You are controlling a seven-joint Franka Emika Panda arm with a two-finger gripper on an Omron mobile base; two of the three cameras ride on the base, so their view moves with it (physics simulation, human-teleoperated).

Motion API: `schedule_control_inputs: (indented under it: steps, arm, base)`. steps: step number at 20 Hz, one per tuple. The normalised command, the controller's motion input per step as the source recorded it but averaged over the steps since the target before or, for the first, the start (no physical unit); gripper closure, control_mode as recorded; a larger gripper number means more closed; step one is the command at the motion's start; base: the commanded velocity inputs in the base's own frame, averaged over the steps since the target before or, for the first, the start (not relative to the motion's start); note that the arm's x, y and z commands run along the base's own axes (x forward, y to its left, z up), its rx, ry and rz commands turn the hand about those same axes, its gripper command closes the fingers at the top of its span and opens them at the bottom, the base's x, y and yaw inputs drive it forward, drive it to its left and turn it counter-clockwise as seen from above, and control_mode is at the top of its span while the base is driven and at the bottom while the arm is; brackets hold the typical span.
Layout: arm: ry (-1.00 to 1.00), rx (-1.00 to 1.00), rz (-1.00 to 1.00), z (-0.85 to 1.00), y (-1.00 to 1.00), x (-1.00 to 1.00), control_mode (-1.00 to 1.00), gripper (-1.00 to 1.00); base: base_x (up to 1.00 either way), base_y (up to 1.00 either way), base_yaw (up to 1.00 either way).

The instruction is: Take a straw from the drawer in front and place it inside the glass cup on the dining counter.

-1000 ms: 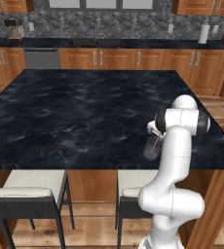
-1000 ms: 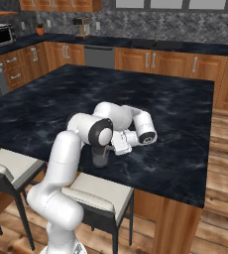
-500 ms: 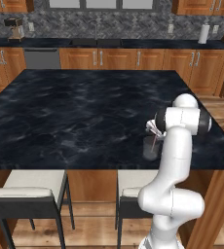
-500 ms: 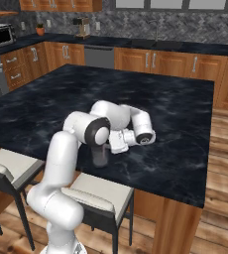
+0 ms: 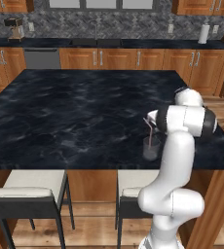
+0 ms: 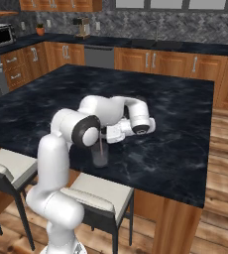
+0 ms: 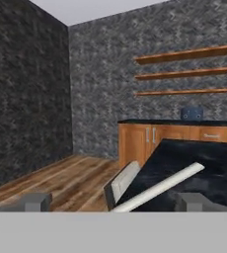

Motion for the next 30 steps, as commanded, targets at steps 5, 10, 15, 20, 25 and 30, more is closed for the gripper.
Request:
schedule_control_inputs:
  steps: [5,10,15,20,25,30]
  arm:
    - [0.0,-0.25,-0.09,0.28,0.0,0.0,-1.0,-1.0]
    - [-0.03,-0.29,-0.09,0.14,0.0,0.0,-1.0,-1.0]
    - [0.0,-0.29,-0.12,-0.03,0.0,0.0,-1.0,-1.0]
    - [0.01,-0.25,-0.18,-0.18,0.0,0.0,-1.0,-1.0]
    - [0.01,-0.22,-0.22,-0.2,0.0,-0.06,-1.0,-1.0]
    - [-0.06,-0.26,-0.26,0.02,0.0,-0.26,-1.0,-1.0]
  base:
    - [0.0,0.0,0.0]
    - [0.0,0.0,0.0]
    - [0.0,0.0,0.0]
    - [0.0,0.0,0.0]
    - [0.0,0.0,0.0]
    - [0.0,0.0,0.0]
